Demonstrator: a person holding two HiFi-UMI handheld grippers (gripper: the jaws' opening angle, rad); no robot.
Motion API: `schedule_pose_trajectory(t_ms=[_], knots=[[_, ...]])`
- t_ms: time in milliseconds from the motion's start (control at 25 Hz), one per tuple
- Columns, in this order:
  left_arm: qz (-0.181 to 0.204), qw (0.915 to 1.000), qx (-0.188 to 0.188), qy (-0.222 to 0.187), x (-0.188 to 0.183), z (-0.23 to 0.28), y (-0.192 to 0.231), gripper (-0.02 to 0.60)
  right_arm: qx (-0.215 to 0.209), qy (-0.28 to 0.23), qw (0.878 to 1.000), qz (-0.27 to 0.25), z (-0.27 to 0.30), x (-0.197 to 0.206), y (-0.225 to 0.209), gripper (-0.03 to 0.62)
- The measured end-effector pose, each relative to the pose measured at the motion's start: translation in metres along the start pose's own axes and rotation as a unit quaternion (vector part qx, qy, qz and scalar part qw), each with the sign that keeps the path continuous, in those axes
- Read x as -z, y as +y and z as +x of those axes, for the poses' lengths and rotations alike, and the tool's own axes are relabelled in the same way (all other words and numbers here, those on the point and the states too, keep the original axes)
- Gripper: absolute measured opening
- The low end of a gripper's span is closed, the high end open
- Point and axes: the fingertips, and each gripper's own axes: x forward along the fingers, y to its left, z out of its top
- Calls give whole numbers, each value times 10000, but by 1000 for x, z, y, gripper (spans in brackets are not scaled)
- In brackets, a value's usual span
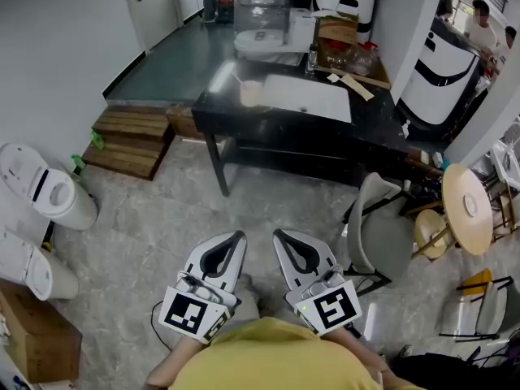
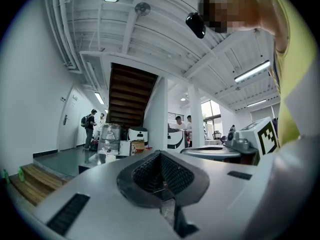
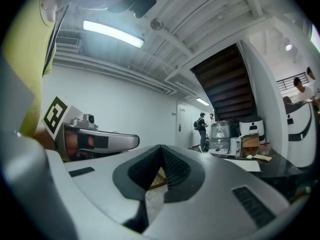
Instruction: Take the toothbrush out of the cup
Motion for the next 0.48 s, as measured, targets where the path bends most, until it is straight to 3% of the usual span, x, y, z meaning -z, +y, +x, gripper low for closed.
schedule_pose_trajectory(t_ms=[480], knots=[[-85,10000,45,17,6,45,45,11,56,174,9998,-23,46,15,-34,17]])
